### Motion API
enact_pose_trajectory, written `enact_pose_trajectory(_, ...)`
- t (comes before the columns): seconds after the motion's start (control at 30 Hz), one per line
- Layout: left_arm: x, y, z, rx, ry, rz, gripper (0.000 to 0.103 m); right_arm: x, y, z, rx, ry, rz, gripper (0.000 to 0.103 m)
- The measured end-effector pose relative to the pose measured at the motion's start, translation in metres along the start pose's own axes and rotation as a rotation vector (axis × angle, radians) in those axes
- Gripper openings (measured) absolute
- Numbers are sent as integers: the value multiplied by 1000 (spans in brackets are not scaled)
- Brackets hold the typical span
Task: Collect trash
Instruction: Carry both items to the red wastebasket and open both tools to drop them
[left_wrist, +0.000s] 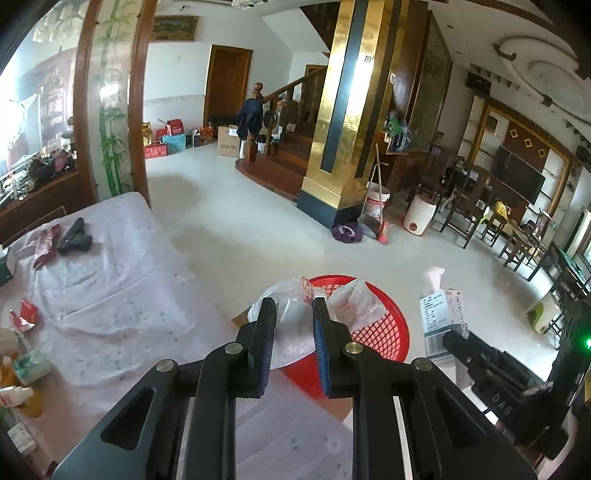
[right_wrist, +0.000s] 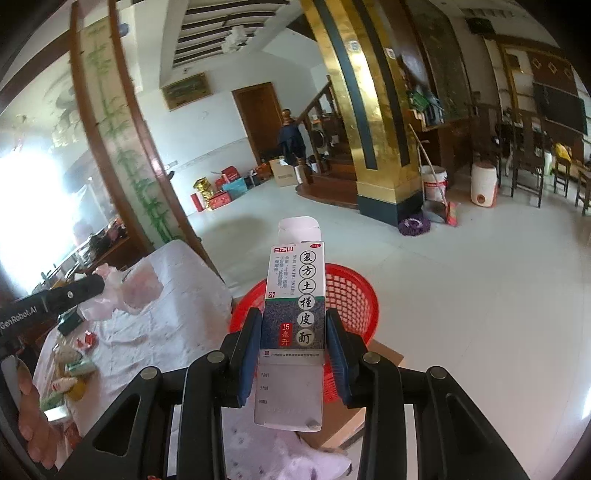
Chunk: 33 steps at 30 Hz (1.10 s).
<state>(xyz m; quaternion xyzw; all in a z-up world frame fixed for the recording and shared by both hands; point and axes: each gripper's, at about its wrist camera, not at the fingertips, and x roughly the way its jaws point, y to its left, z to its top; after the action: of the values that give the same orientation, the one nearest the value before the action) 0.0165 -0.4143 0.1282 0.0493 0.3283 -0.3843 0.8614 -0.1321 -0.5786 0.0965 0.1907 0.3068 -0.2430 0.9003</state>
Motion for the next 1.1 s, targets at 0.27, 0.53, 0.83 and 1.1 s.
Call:
enact_pose_trajectory(0.27, 68, -19, 5, -36, 94, -42, 19, 44, -13, 7, 36, 45, 21, 36)
enact_pose_trajectory(0.53, 131, -25, 1, -59, 190, -42, 19, 78, -25, 9, 57, 97, 31, 36)
enact_pose_trajectory(0.83, 163, -26, -9, -69, 263, -43, 24, 96, -41, 10, 74, 139, 37, 37)
enact_pose_trajectory(1.1, 132, -14, -9, -67, 208, -41, 57, 85, -41, 13, 69, 118, 56, 57)
